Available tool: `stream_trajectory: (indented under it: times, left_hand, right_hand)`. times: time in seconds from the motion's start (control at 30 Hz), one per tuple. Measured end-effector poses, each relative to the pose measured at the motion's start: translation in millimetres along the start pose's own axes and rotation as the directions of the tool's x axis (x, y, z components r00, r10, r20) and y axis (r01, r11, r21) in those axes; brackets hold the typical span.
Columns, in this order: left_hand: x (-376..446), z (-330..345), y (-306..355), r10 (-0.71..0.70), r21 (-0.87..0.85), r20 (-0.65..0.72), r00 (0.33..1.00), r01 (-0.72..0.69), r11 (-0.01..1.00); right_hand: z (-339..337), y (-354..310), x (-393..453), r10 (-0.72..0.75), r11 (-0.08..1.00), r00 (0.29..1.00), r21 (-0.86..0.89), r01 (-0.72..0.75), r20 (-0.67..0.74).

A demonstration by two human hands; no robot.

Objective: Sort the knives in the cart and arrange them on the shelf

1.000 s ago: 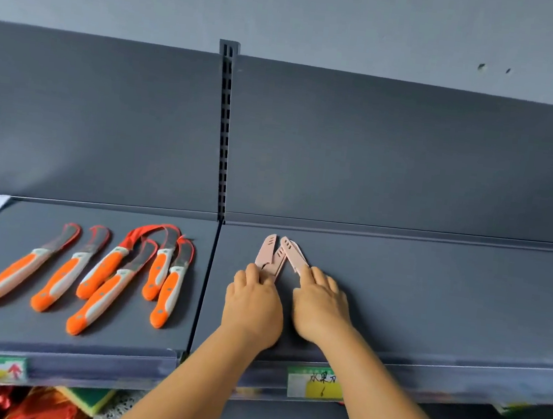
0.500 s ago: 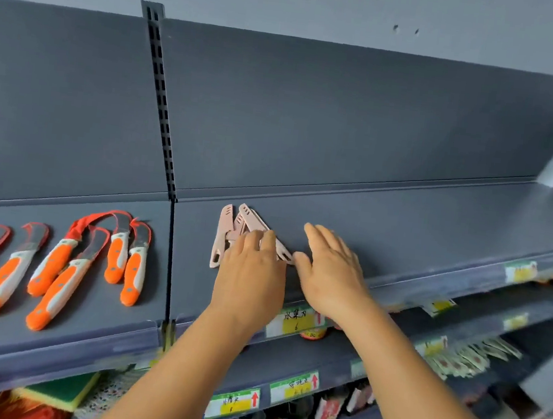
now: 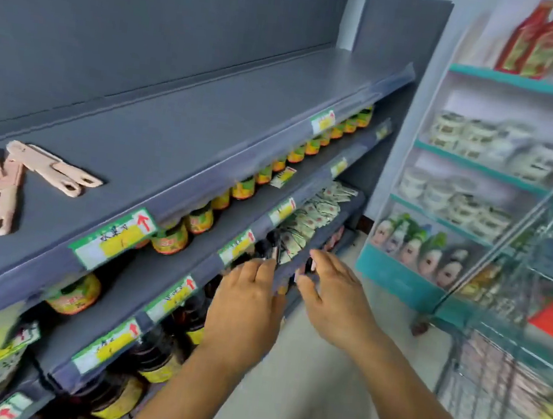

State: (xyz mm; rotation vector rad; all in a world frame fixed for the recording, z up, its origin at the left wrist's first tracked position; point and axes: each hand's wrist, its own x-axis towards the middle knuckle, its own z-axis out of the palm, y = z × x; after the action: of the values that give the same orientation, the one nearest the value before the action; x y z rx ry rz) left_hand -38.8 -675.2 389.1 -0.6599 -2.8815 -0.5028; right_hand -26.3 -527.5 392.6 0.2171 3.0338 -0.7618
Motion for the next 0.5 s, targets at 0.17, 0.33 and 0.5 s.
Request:
stream_trajectory:
  times: [0.17,0.33,0.5]
  left_hand:
    - [2.2,60.2,59.6,0.102,-0.038,0.286,0.953,-0.095,0.995]
    - [5.3,109.1,134.6,0.220,-0.061,0.413,0.884,-0.214,0.975]
    - [11.7,160.0,215.3,0.272,-0.099,0.495,0.825,-0.258,0.961]
  right_hand:
    - [-0.6,82.0,-37.8,0.214,0.977,0.976,0.015,-0.214,-0.033]
    - [-9.5,167.8,-76.3,0.407,0.913,0.912,0.053,-0.405,-0.043]
    - [-22.5,259.5,-111.3,0.521,0.849,0.853,0.109,-0.517,-0.019]
